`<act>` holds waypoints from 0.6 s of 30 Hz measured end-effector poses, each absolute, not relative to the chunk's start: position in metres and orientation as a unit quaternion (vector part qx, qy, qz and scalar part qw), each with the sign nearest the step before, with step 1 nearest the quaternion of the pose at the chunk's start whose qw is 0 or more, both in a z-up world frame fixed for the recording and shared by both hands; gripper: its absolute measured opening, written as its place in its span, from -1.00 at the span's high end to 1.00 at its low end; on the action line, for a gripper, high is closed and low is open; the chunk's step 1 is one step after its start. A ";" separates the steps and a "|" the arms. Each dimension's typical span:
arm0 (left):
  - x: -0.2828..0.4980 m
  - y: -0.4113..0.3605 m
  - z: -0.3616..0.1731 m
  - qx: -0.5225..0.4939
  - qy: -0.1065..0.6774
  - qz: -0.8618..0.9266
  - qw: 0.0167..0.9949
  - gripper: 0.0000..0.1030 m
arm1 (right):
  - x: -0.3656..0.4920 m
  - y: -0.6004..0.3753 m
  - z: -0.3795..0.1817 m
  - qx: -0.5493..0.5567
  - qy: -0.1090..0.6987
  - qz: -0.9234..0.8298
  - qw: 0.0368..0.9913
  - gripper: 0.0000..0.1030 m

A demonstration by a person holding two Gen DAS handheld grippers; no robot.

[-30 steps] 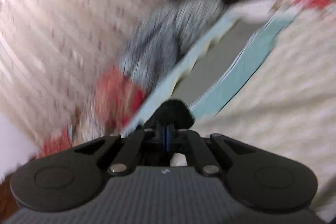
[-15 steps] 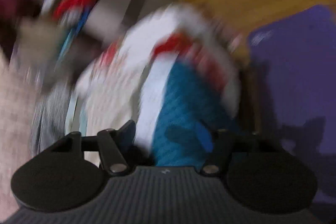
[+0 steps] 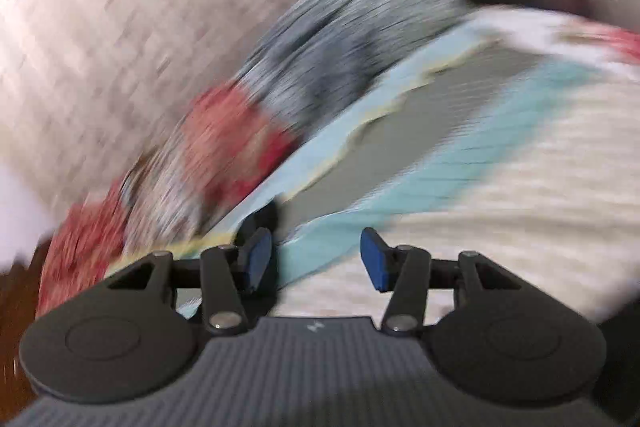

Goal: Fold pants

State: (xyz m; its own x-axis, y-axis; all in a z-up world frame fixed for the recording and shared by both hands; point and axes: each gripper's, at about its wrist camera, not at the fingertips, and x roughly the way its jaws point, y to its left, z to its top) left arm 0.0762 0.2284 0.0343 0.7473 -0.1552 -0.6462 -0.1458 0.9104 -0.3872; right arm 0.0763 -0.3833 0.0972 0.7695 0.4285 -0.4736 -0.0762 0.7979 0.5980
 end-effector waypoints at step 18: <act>0.124 0.209 0.016 -0.219 0.345 0.069 0.910 0.00 | 0.315 -0.211 0.017 0.218 0.392 0.127 0.885 0.88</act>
State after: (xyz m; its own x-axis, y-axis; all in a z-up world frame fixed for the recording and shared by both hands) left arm 0.1242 0.2091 0.0157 0.7524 -0.0259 -0.6582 -0.2763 0.8947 -0.3511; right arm 0.3150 -0.2110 0.0168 0.6612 0.3948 -0.6379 -0.0541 0.8732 0.4843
